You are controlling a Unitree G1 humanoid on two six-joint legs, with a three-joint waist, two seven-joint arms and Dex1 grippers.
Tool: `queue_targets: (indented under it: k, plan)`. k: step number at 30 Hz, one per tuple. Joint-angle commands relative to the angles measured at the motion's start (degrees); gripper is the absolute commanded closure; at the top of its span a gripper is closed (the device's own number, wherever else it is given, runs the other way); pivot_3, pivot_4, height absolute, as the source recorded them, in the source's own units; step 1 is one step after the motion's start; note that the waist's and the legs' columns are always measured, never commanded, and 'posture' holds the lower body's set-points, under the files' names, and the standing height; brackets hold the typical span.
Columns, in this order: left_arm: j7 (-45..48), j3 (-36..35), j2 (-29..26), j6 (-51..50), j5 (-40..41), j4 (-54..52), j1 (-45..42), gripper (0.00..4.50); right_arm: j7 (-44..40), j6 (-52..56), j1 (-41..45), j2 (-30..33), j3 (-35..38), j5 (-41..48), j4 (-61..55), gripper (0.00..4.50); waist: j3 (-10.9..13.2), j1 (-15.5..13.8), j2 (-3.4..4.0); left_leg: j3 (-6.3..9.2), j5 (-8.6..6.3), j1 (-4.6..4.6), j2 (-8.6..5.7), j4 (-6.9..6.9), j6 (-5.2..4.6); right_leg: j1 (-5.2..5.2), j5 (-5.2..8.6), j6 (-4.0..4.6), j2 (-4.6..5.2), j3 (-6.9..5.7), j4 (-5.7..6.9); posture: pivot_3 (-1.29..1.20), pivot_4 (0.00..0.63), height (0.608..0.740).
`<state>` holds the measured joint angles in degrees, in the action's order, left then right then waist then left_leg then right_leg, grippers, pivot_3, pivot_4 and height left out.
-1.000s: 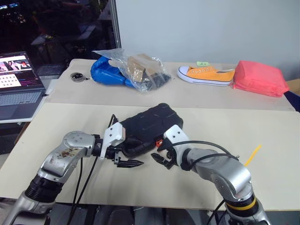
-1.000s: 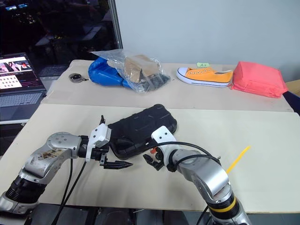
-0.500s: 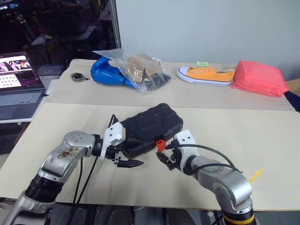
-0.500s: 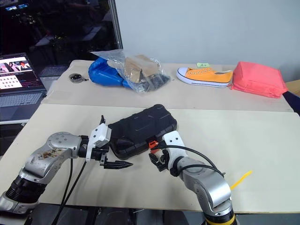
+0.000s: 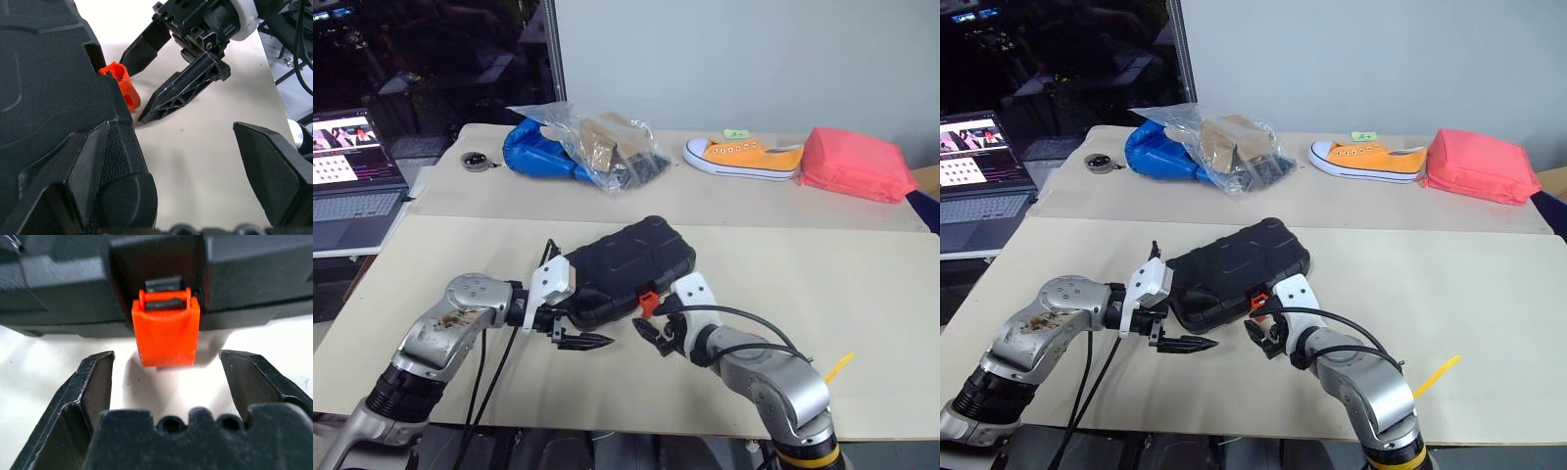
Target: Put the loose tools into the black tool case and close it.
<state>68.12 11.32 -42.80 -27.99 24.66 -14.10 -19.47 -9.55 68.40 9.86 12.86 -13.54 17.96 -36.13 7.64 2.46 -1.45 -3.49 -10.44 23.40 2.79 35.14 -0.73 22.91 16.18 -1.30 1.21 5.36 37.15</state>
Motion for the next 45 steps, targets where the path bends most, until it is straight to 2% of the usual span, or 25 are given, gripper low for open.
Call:
queue_targets:
  k: [1,5,6,24,35,39,41,42,44,45]
  plan:
    - [-0.1,2.1,0.0,-1.7,-1.2,0.7,1.0,0.14,-0.2,-2.4,0.5,0.0,-0.7,-0.6,-0.5,1.88,0.0,0.0,0.00,0.00,0.00,0.00,0.00,0.00,0.00,0.00,0.00,0.00,0.00,0.00,0.00,0.00,0.150,0.740]
    - [-0.1,2.1,0.1,-1.7,-1.2,0.7,0.9,0.14,-0.3,-3.3,0.6,-0.1,-0.9,-1.2,0.1,3.30,0.0,0.0,0.00,0.00,0.00,0.00,0.00,0.00,0.00,0.00,0.00,0.00,0.00,0.00,0.00,0.00,0.150,0.740]
    - [-0.1,2.0,0.1,-1.7,-1.2,0.7,1.0,0.14,-0.3,-3.4,0.6,-0.1,-1.1,-1.4,0.2,3.35,0.0,0.0,0.00,0.00,0.00,0.01,0.00,0.00,0.00,0.00,0.00,0.00,0.00,0.00,0.00,0.00,0.150,0.740]
    - [-0.5,2.2,0.3,-2.3,-1.1,0.0,1.3,0.14,-2.8,-6.0,-0.7,6.7,-2.6,-2.8,-7.7,3.35,0.0,-0.3,0.00,0.00,-0.01,0.11,-0.12,-0.01,-0.01,0.03,0.00,0.01,0.13,-0.01,-0.03,0.00,0.150,0.740]
    - [-0.7,2.7,0.8,-2.5,-1.3,-0.1,0.9,0.14,-3.8,-4.2,6.3,4.9,-4.5,-2.8,-0.5,3.35,0.0,0.0,-0.01,0.01,0.00,-0.02,-0.10,0.07,-0.01,-0.08,0.00,-0.02,0.09,-0.01,0.00,0.00,0.150,0.740]
    - [-1.1,2.7,0.8,-2.6,-1.3,-0.4,1.1,0.14,-5.6,-4.9,6.4,6.3,-4.9,-2.5,0.0,3.35,0.0,0.0,0.00,0.00,0.00,-0.16,-0.08,0.07,-0.01,-0.22,0.05,-0.10,0.08,-0.01,0.00,0.00,0.150,0.740]
    - [-1.4,2.6,0.9,-2.8,-1.2,-0.6,1.2,0.14,-6.5,-5.2,5.9,7.6,-4.8,-2.6,-0.5,2.34,0.0,0.0,0.00,0.00,0.00,-0.20,-0.07,0.07,-0.01,-0.27,0.05,-0.10,0.09,-0.01,0.00,0.00,0.150,0.740]
    - [-1.5,2.6,1.0,-2.8,-1.1,-0.6,1.3,0.14,-7.1,-5.3,5.4,8.6,-4.6,-2.5,-1.1,2.17,0.0,0.0,0.00,0.00,-0.01,-0.20,-0.07,0.07,-0.01,-0.28,0.05,-0.10,0.09,-0.01,-0.01,0.00,0.150,0.740]
    - [-1.8,2.6,1.1,-3.0,-1.0,-0.8,1.3,0.14,-7.9,-5.0,3.9,9.1,-2.5,-1.5,-2.8,1.44,0.0,-0.3,0.00,0.01,-0.01,-0.19,-0.09,0.07,-0.01,-0.28,0.05,-0.10,0.10,-0.03,-0.02,0.00,0.150,0.740]
    - [-1.9,2.6,1.2,-3.0,-1.0,-0.8,1.4,0.14,-9.0,-4.4,3.1,10.0,-1.4,-0.6,-3.9,1.44,0.0,-0.3,0.00,0.03,-0.01,-0.16,-0.09,0.07,-0.01,-0.29,0.05,-0.09,0.11,-0.05,-0.04,0.00,0.150,0.740]
